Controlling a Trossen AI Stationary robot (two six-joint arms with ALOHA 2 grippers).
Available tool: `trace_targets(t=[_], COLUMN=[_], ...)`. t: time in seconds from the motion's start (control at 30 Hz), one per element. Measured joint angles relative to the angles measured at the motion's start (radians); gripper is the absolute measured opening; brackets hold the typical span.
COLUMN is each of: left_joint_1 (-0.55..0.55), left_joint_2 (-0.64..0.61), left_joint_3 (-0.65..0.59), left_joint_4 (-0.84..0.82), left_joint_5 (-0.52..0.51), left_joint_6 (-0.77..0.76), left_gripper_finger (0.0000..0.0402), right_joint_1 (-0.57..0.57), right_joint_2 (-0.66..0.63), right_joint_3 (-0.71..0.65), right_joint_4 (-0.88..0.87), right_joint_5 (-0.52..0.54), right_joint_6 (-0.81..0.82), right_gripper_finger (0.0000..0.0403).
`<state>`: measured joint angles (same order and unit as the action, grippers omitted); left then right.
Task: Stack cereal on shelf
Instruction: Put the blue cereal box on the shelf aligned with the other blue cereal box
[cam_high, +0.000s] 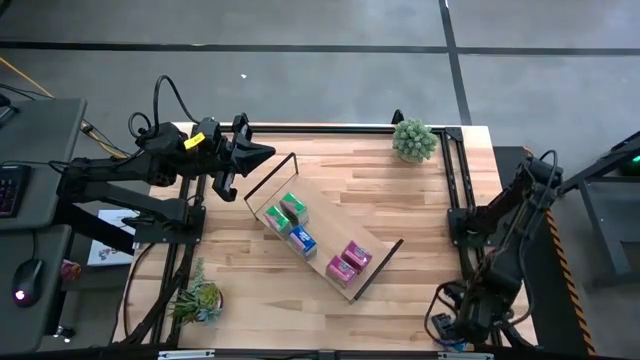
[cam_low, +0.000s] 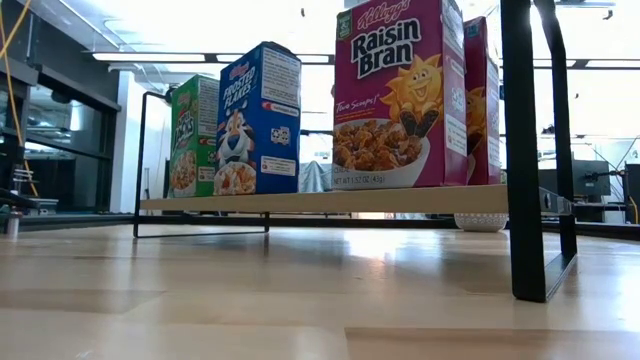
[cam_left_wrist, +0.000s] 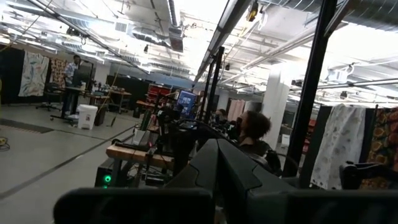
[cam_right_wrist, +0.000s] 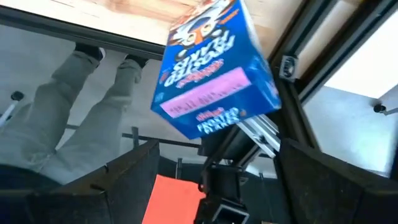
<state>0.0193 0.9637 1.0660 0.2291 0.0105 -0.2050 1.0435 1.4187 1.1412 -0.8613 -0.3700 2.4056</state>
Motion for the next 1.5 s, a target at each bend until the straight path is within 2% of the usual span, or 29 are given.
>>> trace_targets(t=[0.27,0.63,1.0,1.23,1.5], left_joint_1=[0.000,0.000,0.000,0.000,0.000], left_joint_2=[0.000,0.000,0.000,0.000,0.000], left_joint_3=[0.000,0.000,0.000,0.000,0.000], left_joint_4=[0.000,0.001,0.001,0.002,0.009], left_joint_5=[0.000,0.000,0.000,-0.015,-0.022], left_joint_6=[0.000,0.000,0.000,0.000,-0.003], left_gripper_finger=[0.0000,0.0000,0.0000,0.0000,0.0000], right_joint_1=[-0.001,-0.001,0.000,0.000,0.001], right_joint_2=[0.081,0.087,0.085,0.084,0.084], right_joint_3=[0.000,0.002,0.003,0.005,0.003], right_joint_4=[0.044,0.004,-0.044,-0.088,-0.169], right_joint_5=[0.004,0.056,0.091,0.183,0.210], right_joint_6=[0.007,-0.007,-0.138,-0.255,-0.358], right_gripper_finger=[0.0326,0.0326,0.0326,0.0326,0.0326])
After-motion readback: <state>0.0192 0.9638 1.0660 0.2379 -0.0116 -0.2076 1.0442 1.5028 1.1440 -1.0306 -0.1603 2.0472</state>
